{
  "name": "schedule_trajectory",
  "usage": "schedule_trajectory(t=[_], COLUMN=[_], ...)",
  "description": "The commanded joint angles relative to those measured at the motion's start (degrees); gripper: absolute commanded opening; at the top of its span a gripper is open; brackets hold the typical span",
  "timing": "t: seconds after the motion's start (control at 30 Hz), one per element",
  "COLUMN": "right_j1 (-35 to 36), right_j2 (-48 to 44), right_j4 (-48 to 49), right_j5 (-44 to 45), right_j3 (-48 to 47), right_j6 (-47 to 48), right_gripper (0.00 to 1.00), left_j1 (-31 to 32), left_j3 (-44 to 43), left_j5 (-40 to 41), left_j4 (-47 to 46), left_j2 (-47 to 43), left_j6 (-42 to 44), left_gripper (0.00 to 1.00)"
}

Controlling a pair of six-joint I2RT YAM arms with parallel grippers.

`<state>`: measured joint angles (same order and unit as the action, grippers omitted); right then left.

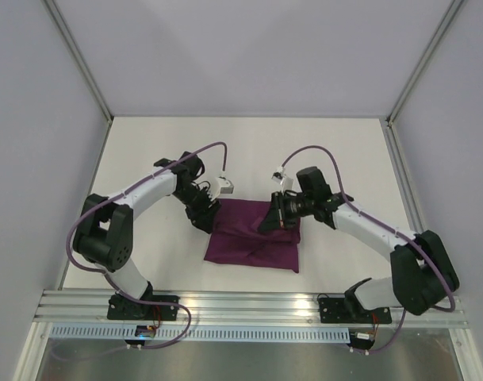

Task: Prepare the surgical pack

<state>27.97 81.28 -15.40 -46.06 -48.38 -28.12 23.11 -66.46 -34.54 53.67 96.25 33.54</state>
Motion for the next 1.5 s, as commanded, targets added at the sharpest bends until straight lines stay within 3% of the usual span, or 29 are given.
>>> schedule_trajectory(t=[0.0, 0.23, 0.33, 0.43, 0.47, 0.53, 0.67, 0.77, 0.8, 0.9, 1.0, 1.03, 1.07, 1.13, 1.23, 1.27, 1.37, 1.47], right_j1=[2.88, 12.72, 16.06, 18.17, 19.13, 20.37, 22.13, 22.13, 21.70, 16.80, 9.34, 7.04, 3.36, 0.61, -2.21, -2.30, -2.39, -2.56], right_j2=[-6.82, -16.93, -19.05, -20.01, -20.19, -20.54, -23.78, -28.43, -29.32, -30.12, -28.28, -27.58, -26.53, -25.82, -24.06, -23.10, -21.78, -20.90], right_j4=[-1.92, -0.17, 0.90, -0.16, -0.33, -0.42, -4.80, -12.79, -17.51, -24.30, -26.78, -26.09, -23.82, -20.30, -12.39, -11.24, -6.59, -1.67], right_j5=[0.89, 5.01, 6.24, 9.92, 10.55, 12.05, 15.12, 25.28, 33.76, 40.24, 45.61, 44.93, 44.57, 43.17, 38.51, 37.90, 36.05, 34.82], right_j3=[6.69, 16.90, 20.34, 22.01, 22.19, 21.75, 17.89, 12.29, 10.95, 7.17, 7.07, 7.68, 8.38, 11.46, 15.33, 15.94, 18.84, 21.92], right_j6=[0.79, -4.04, -5.02, -5.28, -5.54, -5.81, -5.11, -4.49, -5.36, -6.42, -7.47, -7.39, -7.39, -7.56, -8.09, -8.61, -9.67, -11.16], right_gripper=[0.01, 0.02, 0.10, 0.29, 0.49, 0.63, 0.76, 0.84, 0.85, 0.81, 0.62, 0.51, 0.47, 0.49, 0.66, 0.66, 0.57, 0.35], left_j1=[-0.09, -0.17, -0.17, -0.09, -0.17, -0.17, -0.09, -0.17, -0.17, -0.09, -0.09, 0.00, -0.09, -0.09, -0.09, -0.09, 0.00, -0.09], left_j3=[-1.04, -3.07, -2.80, -3.68, -3.94, -4.82, -6.58, -7.20, -7.20, -6.93, -6.84, -6.84, -6.76, -6.32, -6.05, -5.97, -5.26, -5.00], left_j5=[-2.80, -6.85, -5.89, -2.64, -1.24, -0.27, 2.81, 2.73, 2.55, 0.63, -0.35, -0.35, -0.43, -1.74, -4.64, -5.09, -6.49, -7.20], left_j4=[4.59, 10.32, 7.60, 5.04, 4.61, 3.81, 4.34, 4.51, 4.34, 3.81, 2.85, 2.58, 2.15, 1.79, 1.44, 1.09, 0.56, 0.82], left_j2=[-5.71, -7.30, -6.69, -4.94, -4.49, -3.44, -1.77, -0.71, -0.45, 0.52, 2.01, 3.15, 3.59, 4.82, 5.88, 6.06, 6.67, 7.99], left_j6=[4.34, 6.98, 3.30, -1.89, -2.77, -4.88, -6.38, -7.34, -7.52, -8.05, -8.84, -9.02, -9.37, -9.63, -9.37, -9.28, -8.67, -8.14], left_gripper=[0.55, 0.57, 0.57, 0.57, 0.57, 0.58, 0.63, 0.65, 0.66, 0.68, 0.68, 0.67, 0.66, 0.63, 0.59, 0.58, 0.49, 0.24])
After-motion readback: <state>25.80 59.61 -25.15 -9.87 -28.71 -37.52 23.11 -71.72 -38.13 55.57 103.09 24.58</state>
